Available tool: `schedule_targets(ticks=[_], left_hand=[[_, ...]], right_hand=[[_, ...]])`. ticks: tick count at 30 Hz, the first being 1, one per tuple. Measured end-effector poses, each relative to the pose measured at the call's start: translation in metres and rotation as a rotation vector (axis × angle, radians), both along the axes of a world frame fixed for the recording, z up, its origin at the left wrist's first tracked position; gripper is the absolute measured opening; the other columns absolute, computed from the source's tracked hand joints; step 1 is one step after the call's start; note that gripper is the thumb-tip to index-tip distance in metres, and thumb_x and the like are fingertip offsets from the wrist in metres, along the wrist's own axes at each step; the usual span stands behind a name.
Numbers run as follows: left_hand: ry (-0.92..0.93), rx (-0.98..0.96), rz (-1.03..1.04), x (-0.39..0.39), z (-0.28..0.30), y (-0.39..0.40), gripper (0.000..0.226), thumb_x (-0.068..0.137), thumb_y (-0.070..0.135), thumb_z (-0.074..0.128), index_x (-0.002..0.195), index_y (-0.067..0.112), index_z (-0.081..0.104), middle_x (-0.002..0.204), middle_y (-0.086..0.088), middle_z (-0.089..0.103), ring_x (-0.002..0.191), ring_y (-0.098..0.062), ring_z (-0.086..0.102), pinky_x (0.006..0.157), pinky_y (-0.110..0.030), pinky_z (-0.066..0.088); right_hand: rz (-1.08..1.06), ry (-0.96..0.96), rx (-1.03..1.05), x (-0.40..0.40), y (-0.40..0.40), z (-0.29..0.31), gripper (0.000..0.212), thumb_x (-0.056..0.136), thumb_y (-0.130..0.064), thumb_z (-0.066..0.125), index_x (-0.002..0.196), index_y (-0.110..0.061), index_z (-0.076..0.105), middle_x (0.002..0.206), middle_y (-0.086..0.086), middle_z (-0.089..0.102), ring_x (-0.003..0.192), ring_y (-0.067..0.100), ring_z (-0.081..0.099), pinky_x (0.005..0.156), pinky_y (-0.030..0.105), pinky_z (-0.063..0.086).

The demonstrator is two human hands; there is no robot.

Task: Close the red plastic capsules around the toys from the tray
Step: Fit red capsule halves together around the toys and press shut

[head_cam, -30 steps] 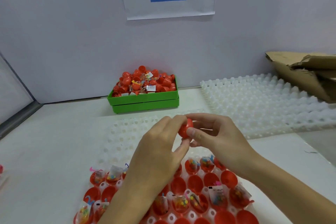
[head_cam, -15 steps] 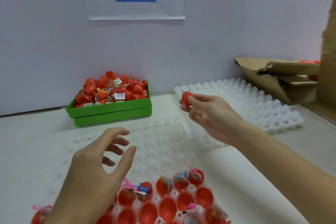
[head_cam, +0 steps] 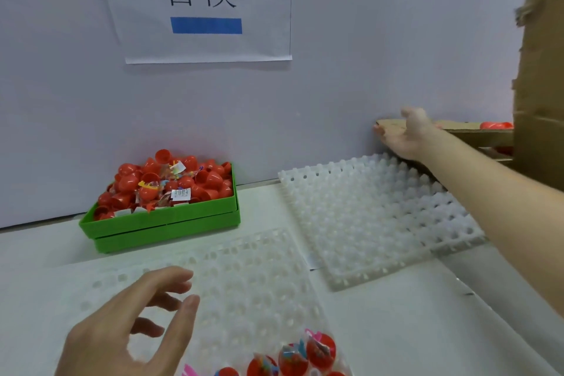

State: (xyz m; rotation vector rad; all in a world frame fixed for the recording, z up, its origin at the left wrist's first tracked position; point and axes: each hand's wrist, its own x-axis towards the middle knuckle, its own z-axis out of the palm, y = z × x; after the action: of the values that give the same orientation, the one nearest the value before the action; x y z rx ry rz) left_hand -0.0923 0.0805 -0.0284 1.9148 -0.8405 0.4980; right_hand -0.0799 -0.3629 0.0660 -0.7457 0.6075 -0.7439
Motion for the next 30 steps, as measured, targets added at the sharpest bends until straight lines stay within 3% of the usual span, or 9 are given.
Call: schedule_targets(ticks=[3,5,7,10,14,20,25,28,30], left_hand=[[-0.017,0.062,0.025,-0.002,0.004,-0.001,0.023,0.076,0.051,0.054,0.094,0.041,0.064,0.087,0.024,0.068,0.075,0.003,0.064,0.052,-0.013,0.049],[-0.022,0.119,0.048,-0.004,0.005,0.0,0.013,0.077,0.043,0.06,0.089,0.04,0.064,0.084,0.026,0.067,0.075,0.006,0.063,0.054,-0.01,0.05],[0.003,0.193,0.052,-0.004,0.004,0.003,0.011,0.076,0.029,0.07,0.081,0.038,0.066,0.08,0.029,0.066,0.077,0.008,0.063,0.058,-0.008,0.049],[0.117,0.315,0.039,-0.004,0.008,0.008,0.027,0.083,0.016,0.075,0.068,0.037,0.067,0.079,0.033,0.065,0.084,0.009,0.061,0.064,-0.01,0.051],[0.2,0.403,-0.008,-0.006,0.014,0.017,0.018,0.09,0.026,0.063,0.075,0.035,0.069,0.085,0.033,0.065,0.089,0.007,0.061,0.073,-0.018,0.052],[0.239,0.417,-0.025,-0.004,0.016,0.023,0.018,0.093,0.026,0.061,0.079,0.031,0.071,0.081,0.027,0.068,0.086,0.007,0.062,0.078,-0.014,0.049],[0.248,0.447,-0.054,-0.007,0.008,0.026,0.02,0.092,0.038,0.055,0.081,0.032,0.071,0.085,0.033,0.065,0.088,0.01,0.061,0.079,-0.011,0.048],[0.243,0.463,-0.054,-0.008,0.005,0.026,0.031,0.085,0.055,0.047,0.082,0.034,0.07,0.085,0.03,0.066,0.09,0.009,0.059,0.079,-0.017,0.05],[0.237,0.494,-0.049,-0.008,0.004,0.024,0.037,0.083,0.062,0.044,0.082,0.035,0.069,0.083,0.028,0.067,0.09,0.009,0.059,0.081,-0.023,0.051]], right_hand=[[0.081,0.25,-0.256,-0.002,0.03,-0.024,0.038,0.105,-0.015,0.041,0.139,0.002,0.041,0.12,0.019,0.059,0.085,0.024,0.062,0.068,0.028,0.051],[0.171,0.34,-0.42,-0.011,0.058,-0.041,0.031,0.103,-0.01,0.045,0.129,0.003,0.053,0.095,0.013,0.064,0.075,0.021,0.062,0.077,0.032,0.052],[0.309,0.41,-0.617,-0.023,0.086,-0.057,0.024,0.1,-0.01,0.05,0.119,-0.001,0.063,0.091,0.01,0.068,0.074,0.019,0.067,0.077,0.032,0.054],[0.473,0.469,-0.963,-0.043,0.126,-0.071,0.023,0.098,-0.011,0.052,0.102,-0.018,0.073,0.086,-0.002,0.075,0.072,0.01,0.071,0.061,0.019,0.052],[0.563,0.506,-1.383,-0.07,0.17,-0.079,0.02,0.094,-0.02,0.06,0.094,-0.035,0.074,0.086,-0.022,0.073,0.082,-0.005,0.067,0.069,0.01,0.05],[0.627,0.418,-1.55,-0.102,0.206,-0.086,0.022,0.091,-0.017,0.066,0.091,-0.036,0.077,0.089,-0.03,0.071,0.088,-0.007,0.065,0.078,0.011,0.05],[0.583,0.382,-1.643,-0.122,0.206,-0.086,0.024,0.09,-0.017,0.067,0.089,-0.04,0.075,0.088,-0.028,0.07,0.088,0.0,0.066,0.076,0.018,0.052],[0.783,0.417,-1.646,-0.133,0.197,-0.076,0.021,0.088,-0.035,0.061,0.101,-0.05,0.069,0.094,-0.026,0.069,0.093,0.001,0.064,0.079,0.018,0.051],[0.943,0.457,-1.633,-0.138,0.193,-0.071,0.032,0.083,-0.051,0.057,0.114,-0.059,0.058,0.105,-0.027,0.064,0.103,-0.002,0.059,0.083,0.017,0.05]])
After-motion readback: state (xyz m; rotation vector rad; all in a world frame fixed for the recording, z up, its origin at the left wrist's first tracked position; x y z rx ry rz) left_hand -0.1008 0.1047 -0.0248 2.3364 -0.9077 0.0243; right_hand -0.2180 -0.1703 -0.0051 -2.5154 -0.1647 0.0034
